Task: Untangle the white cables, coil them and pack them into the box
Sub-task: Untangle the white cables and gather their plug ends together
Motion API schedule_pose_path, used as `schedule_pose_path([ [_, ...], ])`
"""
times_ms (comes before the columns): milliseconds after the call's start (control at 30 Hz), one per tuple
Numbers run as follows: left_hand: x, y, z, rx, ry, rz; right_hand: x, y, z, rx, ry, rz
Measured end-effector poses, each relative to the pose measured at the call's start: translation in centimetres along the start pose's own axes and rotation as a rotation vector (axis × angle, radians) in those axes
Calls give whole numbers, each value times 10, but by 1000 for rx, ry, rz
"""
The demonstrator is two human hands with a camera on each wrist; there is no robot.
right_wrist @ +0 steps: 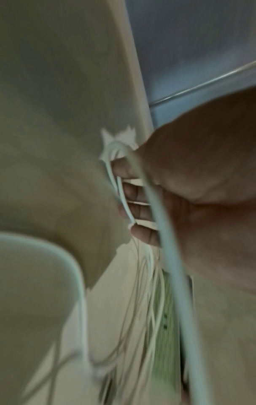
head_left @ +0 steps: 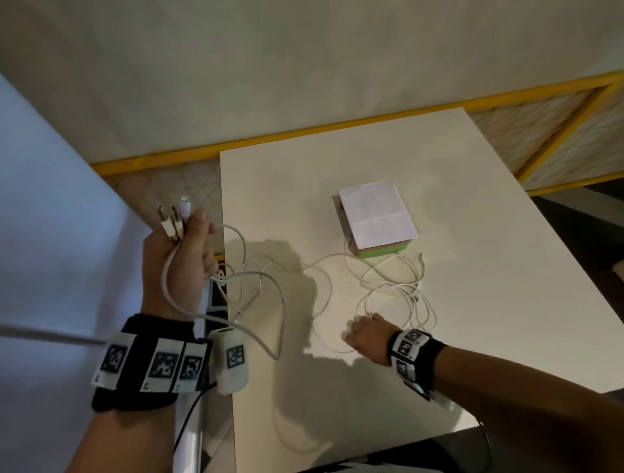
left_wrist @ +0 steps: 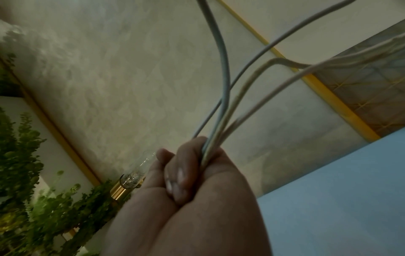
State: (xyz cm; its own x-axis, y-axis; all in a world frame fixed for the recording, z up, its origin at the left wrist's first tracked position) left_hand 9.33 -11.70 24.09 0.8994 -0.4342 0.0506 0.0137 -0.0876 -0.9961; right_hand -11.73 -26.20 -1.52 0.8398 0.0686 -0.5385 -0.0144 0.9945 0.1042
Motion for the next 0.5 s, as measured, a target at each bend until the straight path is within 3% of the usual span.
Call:
schedule_pose_path([
  [300, 2, -28, -50, -211, 102, -24, -72, -50, -16, 72, 81, -170],
  [400, -7, -13, -71, -225, 155, 36, -72, -52, 6, 175, -68, -176],
  [500, -25, 16, -83, -53, 193, 42, -46, -68, 37, 303, -261, -321],
])
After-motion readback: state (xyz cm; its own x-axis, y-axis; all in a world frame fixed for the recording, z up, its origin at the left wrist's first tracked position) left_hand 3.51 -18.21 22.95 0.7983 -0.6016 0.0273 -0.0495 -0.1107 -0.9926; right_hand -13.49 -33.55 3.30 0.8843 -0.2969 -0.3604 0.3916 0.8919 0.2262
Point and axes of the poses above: each hand's wrist, its own x-axis towards the middle knuckle, its own z-axis out of the back of the hand, y = z × x, the point moved 6 cm from there along x, towards the middle knuckle, and after that the axes turned 2 degrees about -y, right-handed, at the moved point
